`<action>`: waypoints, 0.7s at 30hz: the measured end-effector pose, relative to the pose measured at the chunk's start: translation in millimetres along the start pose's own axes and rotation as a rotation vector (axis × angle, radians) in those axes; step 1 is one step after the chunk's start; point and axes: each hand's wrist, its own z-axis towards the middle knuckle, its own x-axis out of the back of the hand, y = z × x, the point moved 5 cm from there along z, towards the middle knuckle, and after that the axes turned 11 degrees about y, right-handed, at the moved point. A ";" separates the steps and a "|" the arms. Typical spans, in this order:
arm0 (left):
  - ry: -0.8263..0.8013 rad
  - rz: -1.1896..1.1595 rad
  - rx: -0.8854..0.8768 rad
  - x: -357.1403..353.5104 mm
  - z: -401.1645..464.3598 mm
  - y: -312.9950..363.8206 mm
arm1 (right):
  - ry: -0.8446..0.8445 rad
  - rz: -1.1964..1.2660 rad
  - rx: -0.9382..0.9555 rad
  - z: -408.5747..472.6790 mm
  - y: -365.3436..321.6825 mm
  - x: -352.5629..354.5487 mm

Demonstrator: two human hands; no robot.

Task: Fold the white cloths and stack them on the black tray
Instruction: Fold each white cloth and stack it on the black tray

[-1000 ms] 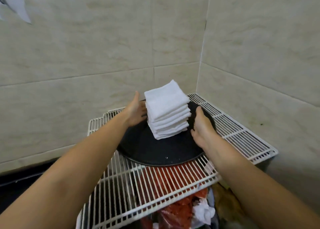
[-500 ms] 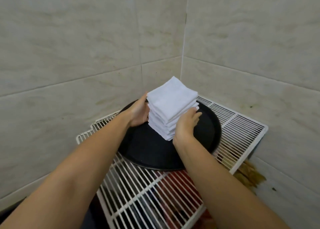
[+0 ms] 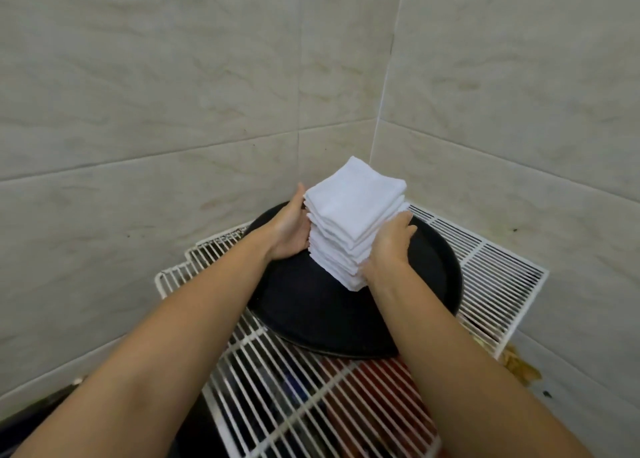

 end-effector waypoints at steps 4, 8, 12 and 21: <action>0.347 -0.042 -0.035 11.0 -5.6 -7.6 | -0.199 0.015 0.025 33.0 -37.8 19.7; 0.585 -0.173 -0.080 6.2 -37.1 -26.4 | -0.576 -0.227 -0.010 48.9 -70.0 4.4; 0.643 -0.196 -0.079 -29.3 -51.6 -39.3 | -0.871 -0.375 -0.109 47.5 -47.6 -7.4; 0.766 -0.224 -0.070 -67.9 -45.7 -16.2 | -1.118 -0.327 -0.200 54.5 -33.1 -19.2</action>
